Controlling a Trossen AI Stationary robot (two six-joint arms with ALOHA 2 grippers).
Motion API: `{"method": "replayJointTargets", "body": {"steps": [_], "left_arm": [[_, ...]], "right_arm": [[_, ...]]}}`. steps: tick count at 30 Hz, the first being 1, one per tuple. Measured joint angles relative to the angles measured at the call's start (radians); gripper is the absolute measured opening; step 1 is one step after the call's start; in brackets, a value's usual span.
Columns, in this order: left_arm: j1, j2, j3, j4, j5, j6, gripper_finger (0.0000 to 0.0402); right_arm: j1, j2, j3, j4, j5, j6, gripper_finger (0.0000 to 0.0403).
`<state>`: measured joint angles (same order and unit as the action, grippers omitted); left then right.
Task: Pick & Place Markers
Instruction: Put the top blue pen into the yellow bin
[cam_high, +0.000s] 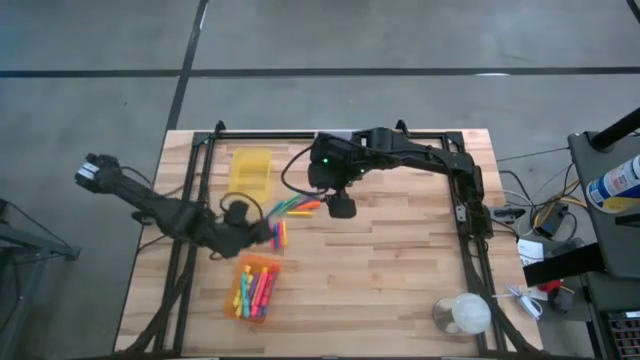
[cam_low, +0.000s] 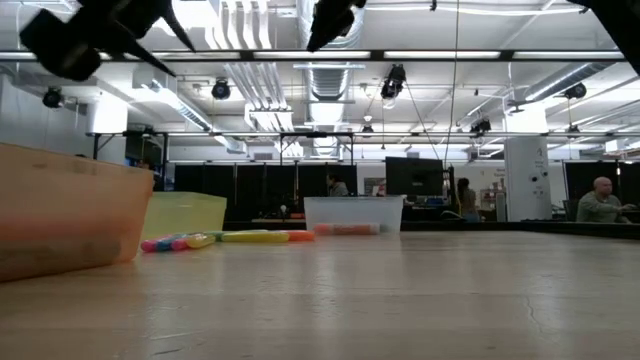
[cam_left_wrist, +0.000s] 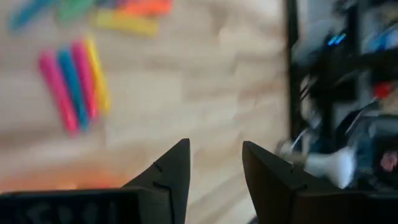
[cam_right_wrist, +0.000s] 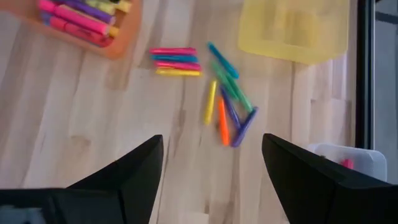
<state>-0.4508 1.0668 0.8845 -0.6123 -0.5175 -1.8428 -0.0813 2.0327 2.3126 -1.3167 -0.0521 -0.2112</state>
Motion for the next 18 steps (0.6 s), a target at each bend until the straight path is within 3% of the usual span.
{"method": "replayJointTargets", "body": {"steps": [3,6,14,18], "left_arm": [[0.069,-0.056,-0.003,-0.005,-0.015,0.108,0.0139],[0.167,-0.094,-0.004,-0.034,0.057,0.242,0.0139],[0.562,-0.089,-0.005,-0.055,0.492,0.723,0.0139],[0.711,-0.029,-0.006,-0.047,0.643,0.949,0.0139]], "right_arm": [[-0.023,0.000,-0.046,0.025,0.000,0.029,0.0261],[-0.041,0.000,-0.107,0.044,0.003,0.060,0.0260],[-0.059,0.001,-0.229,0.120,-0.093,0.219,0.0253],[-0.059,0.001,-0.248,0.157,-0.113,0.316,0.0249]]}}
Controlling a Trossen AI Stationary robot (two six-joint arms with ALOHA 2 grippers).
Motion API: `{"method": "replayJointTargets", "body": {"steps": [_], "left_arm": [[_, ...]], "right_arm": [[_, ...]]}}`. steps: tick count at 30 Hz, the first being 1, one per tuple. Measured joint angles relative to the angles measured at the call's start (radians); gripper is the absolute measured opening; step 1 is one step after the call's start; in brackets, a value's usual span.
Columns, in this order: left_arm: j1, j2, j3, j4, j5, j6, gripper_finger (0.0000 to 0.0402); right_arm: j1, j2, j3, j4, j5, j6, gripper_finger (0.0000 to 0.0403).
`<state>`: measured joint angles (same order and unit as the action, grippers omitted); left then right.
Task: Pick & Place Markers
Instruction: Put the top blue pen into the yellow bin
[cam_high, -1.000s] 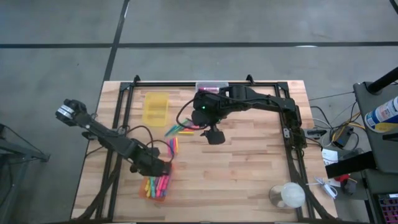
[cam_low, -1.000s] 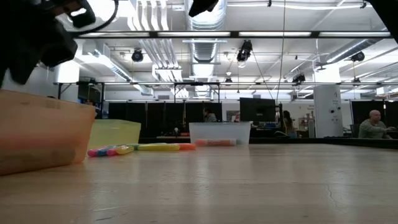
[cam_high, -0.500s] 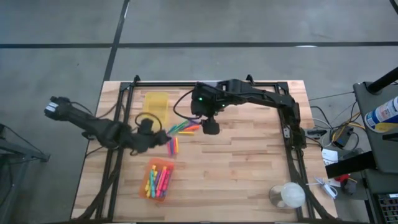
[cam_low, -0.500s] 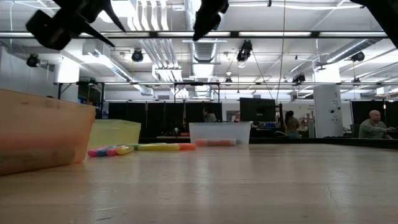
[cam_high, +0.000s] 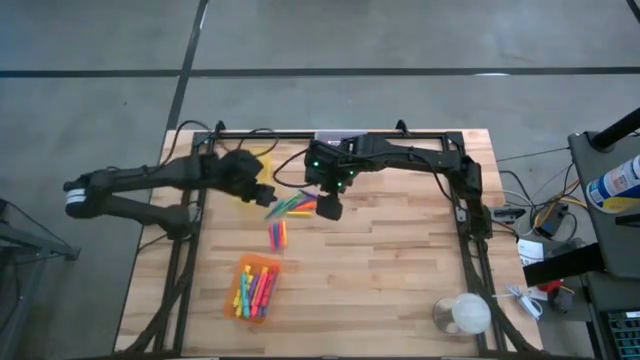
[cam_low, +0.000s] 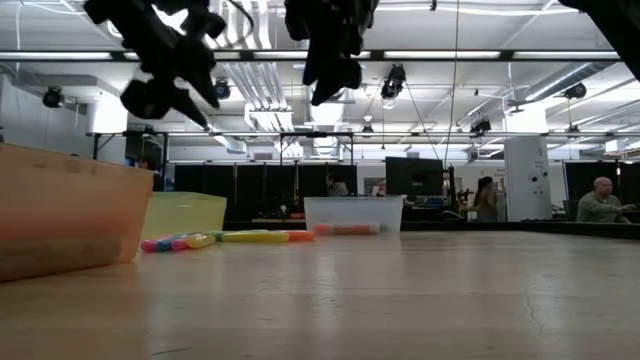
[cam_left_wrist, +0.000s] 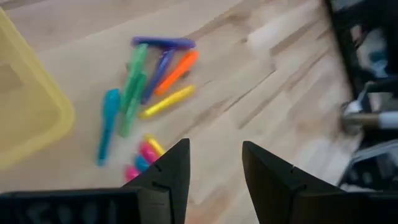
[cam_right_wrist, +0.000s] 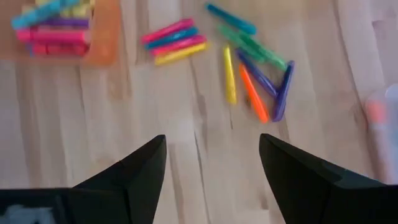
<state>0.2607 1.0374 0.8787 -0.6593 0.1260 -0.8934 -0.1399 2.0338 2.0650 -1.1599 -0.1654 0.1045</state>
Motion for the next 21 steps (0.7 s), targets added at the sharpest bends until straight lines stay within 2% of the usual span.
{"method": "replayJointTargets", "body": {"steps": [4,8,11,21], "left_arm": [[0.084,0.101,0.000,-0.007,0.077,0.172,0.0139],[0.100,0.217,0.004,-0.007,0.057,0.312,0.0139],[0.099,0.292,0.017,-0.011,0.017,0.342,0.0139],[0.099,0.473,0.070,-0.030,-0.016,0.413,0.0139]], "right_arm": [[-0.001,0.000,-0.001,0.053,0.004,0.122,0.0249],[0.000,0.000,0.010,0.098,0.005,0.192,0.0248],[0.002,0.000,0.030,0.105,0.006,0.222,0.0244],[0.002,0.000,0.054,0.112,0.008,0.233,0.0244]]}}
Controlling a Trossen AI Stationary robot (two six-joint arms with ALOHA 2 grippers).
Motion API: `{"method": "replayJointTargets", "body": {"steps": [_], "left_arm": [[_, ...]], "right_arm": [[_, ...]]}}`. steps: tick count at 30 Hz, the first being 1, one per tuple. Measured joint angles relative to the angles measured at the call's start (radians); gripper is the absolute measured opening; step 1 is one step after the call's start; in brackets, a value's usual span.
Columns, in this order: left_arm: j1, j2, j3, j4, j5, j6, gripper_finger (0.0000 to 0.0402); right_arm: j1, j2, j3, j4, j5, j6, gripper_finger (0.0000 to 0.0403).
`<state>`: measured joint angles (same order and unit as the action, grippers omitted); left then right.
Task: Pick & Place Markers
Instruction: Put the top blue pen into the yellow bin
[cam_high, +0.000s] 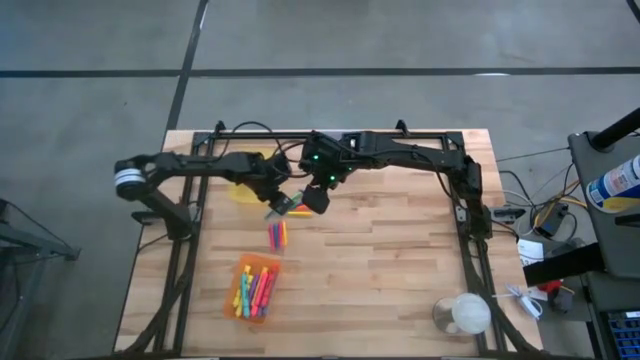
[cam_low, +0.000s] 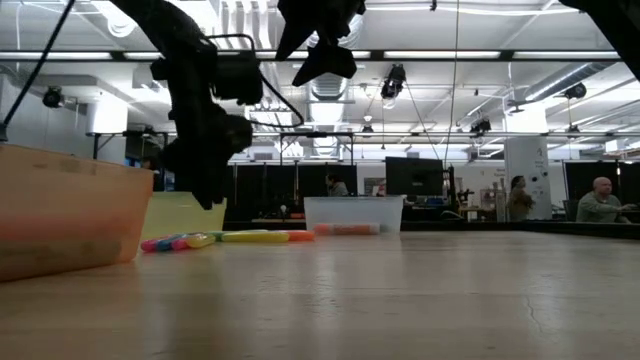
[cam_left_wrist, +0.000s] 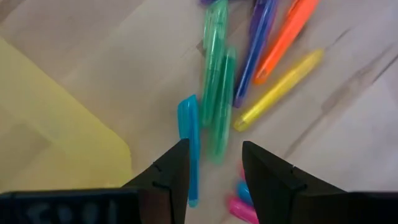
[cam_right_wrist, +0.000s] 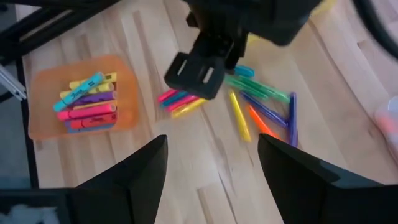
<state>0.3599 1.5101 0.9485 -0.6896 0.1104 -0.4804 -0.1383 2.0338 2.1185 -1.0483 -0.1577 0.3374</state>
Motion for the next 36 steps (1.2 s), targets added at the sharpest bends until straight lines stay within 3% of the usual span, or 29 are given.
{"method": "replayJointTargets", "body": {"steps": [10,36], "left_arm": [[0.000,0.080,0.001,-0.034,-0.082,0.060,0.0139],[-0.031,0.122,-0.004,0.034,-0.074,0.060,0.0139]], "right_arm": [[0.000,0.000,0.000,0.017,0.000,0.004,0.0235],[0.001,0.000,0.000,0.062,0.001,0.003,0.0231]]}}
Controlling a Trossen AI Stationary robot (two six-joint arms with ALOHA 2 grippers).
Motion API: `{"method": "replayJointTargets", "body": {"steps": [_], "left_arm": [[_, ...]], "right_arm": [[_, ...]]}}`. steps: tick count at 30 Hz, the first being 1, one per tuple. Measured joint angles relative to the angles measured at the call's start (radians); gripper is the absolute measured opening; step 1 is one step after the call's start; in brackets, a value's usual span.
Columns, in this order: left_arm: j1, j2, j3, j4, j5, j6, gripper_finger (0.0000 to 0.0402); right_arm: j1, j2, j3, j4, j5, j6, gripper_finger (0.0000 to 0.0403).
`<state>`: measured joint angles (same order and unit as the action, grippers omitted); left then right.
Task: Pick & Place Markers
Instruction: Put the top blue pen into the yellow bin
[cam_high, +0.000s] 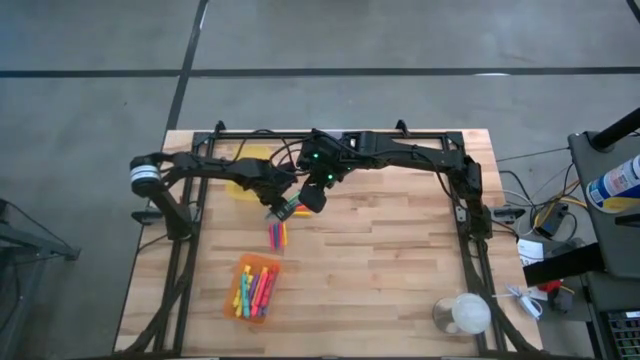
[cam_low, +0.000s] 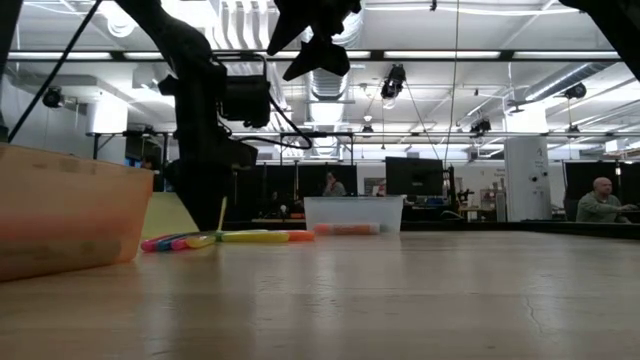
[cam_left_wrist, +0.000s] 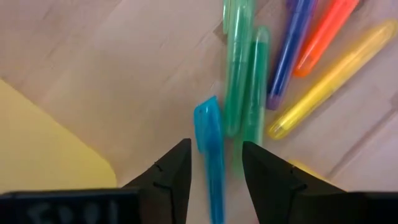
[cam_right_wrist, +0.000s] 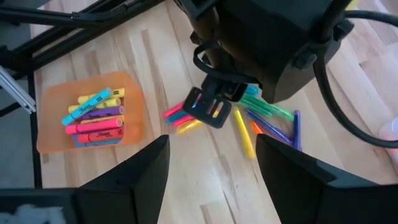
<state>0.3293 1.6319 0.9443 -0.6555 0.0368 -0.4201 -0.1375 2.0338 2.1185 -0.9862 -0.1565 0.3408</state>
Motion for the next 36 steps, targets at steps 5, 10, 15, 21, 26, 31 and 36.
{"method": "replayJointTargets", "body": {"steps": [5,10,15,21,26,31,36], "left_arm": [[-0.003,0.038,0.002,0.000,0.000,0.002,0.0135],[-0.002,0.058,0.003,-0.005,-0.005,0.019,0.0135],[-0.003,0.036,0.001,-0.006,-0.004,0.026,0.0126],[-0.003,0.035,0.016,-0.009,0.006,0.053,0.0073],[-0.004,0.031,0.022,-0.019,0.007,0.045,0.0014],[-0.004,0.031,0.044,-0.030,0.009,0.047,0.0003],[-0.004,0.028,0.078,-0.043,0.019,0.047,0.0000]], "right_arm": [[0.000,0.000,0.000,0.005,0.000,0.000,0.0231],[0.000,0.000,0.000,0.007,0.001,0.000,0.0231],[0.000,0.000,0.000,0.010,0.001,0.000,0.0231],[0.000,0.000,0.000,0.032,0.001,0.000,0.0231],[-0.001,0.000,0.000,0.035,0.001,-0.003,0.0231],[-0.001,0.000,0.000,0.035,0.001,-0.003,0.0231],[-0.001,0.000,0.000,0.035,0.001,-0.003,0.0231]]}}
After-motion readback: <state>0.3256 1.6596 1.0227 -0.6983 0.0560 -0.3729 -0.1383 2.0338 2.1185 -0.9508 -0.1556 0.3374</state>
